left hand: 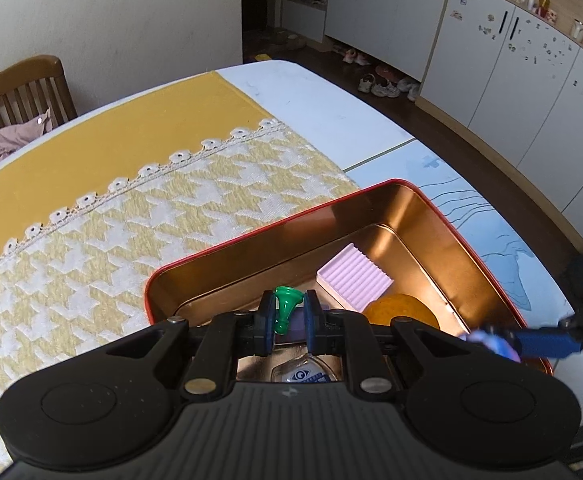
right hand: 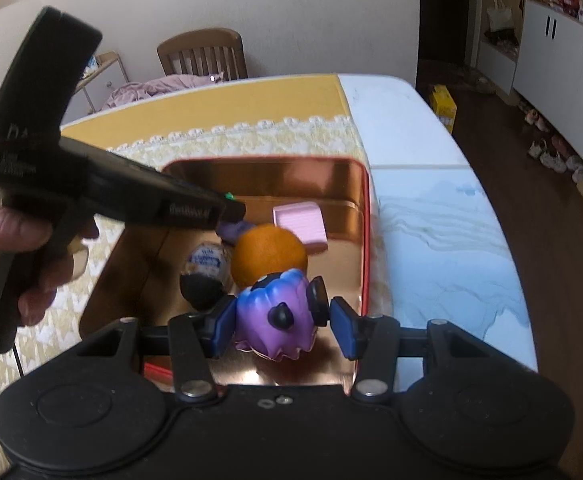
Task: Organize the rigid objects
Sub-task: 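Open both tools to drop the purple toy and green piece into the tin, then move both tools back toward the remaining objects on the cloth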
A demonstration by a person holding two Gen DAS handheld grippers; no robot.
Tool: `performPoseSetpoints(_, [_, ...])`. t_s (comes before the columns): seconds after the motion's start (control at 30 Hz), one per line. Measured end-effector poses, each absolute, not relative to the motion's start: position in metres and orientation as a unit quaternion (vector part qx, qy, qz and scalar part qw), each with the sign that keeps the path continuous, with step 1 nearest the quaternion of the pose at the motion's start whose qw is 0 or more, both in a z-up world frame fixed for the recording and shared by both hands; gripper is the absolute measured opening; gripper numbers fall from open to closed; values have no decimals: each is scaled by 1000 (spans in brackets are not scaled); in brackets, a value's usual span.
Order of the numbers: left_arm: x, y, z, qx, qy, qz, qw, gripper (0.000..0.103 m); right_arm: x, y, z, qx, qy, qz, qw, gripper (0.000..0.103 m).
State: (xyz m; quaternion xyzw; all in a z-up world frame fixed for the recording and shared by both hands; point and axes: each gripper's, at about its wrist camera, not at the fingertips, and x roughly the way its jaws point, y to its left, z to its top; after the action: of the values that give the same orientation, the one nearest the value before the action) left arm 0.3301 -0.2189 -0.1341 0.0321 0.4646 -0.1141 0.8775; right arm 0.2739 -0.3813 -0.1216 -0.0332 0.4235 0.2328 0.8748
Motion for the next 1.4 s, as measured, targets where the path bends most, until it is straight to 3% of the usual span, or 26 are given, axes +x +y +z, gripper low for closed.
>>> performPoseSetpoints(0.5, [338, -225, -139, 38, 466, -102, 878, 14, 270, -365, -132, -63, 438, 244, 863, 50])
performPoseSetpoints(0.73, [334, -228, -135, 48, 462, -108, 879, 15, 269, -368, -125, -48, 431, 241, 868, 60])
performPoseSetpoints(1.3, [285, -203, -98, 34, 425, -140, 894, 15, 255, -372, -100, -15, 415, 232, 879, 66])
performPoseSetpoints(1.37, [276, -199, -92, 31, 420, -142, 896, 18, 250, -371, -97, -12, 412, 233, 881, 72])
performPoseSetpoints(1.4, [271, -196, -90, 28, 417, -143, 897, 25, 247, -371, -94, -10, 409, 236, 882, 74])
